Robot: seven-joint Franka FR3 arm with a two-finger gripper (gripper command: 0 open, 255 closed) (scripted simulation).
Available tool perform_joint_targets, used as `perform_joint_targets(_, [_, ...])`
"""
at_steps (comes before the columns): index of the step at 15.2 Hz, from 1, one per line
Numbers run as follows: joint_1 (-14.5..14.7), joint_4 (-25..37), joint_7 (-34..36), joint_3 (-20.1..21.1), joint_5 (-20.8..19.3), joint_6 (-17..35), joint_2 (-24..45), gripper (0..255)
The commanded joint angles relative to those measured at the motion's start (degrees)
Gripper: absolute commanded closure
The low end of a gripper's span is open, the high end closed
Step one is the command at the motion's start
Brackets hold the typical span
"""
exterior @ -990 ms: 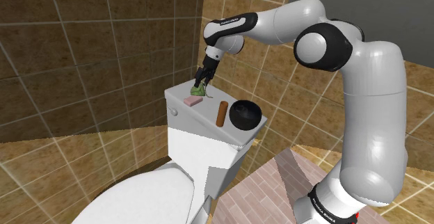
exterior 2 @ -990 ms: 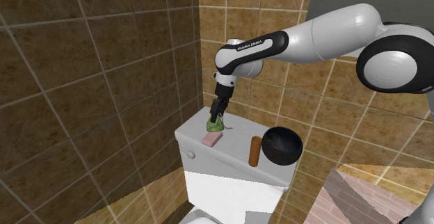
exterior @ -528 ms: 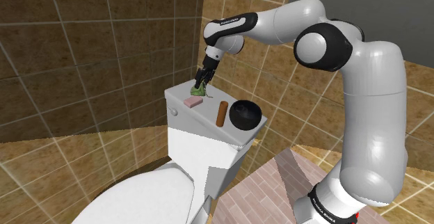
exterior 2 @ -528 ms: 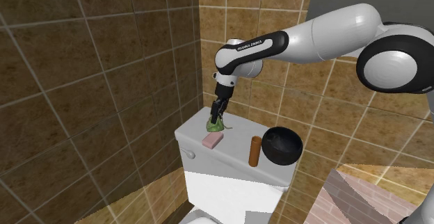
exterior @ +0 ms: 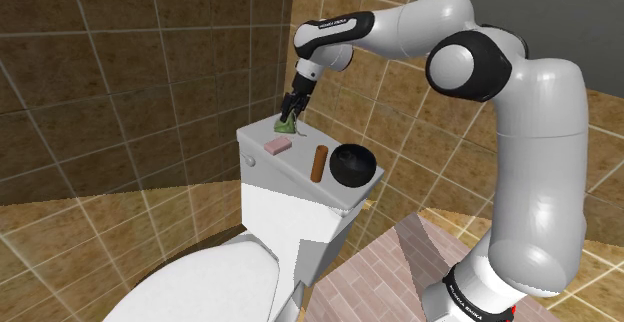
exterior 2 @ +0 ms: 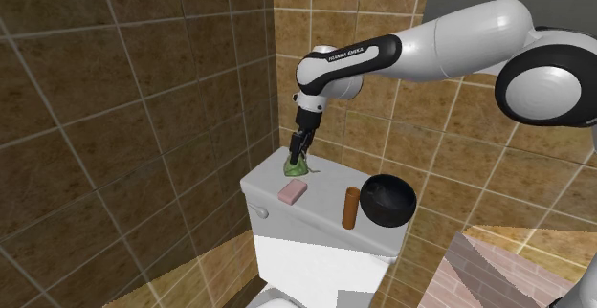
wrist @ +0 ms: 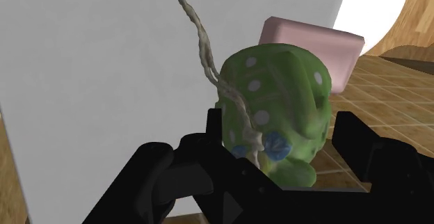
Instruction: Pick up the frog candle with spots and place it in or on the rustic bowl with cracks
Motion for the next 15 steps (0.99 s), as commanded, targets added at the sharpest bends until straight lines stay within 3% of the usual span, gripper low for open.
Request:
perform_joint_targets(1, [0.0, 0.5, 0.4, -0.1, -0.2, -1.1, -0.6, 255])
perform_joint_targets(15, [-0.3, 7.3, 3.7, -0.5, -1.5, -9.7, -3.1, 255])
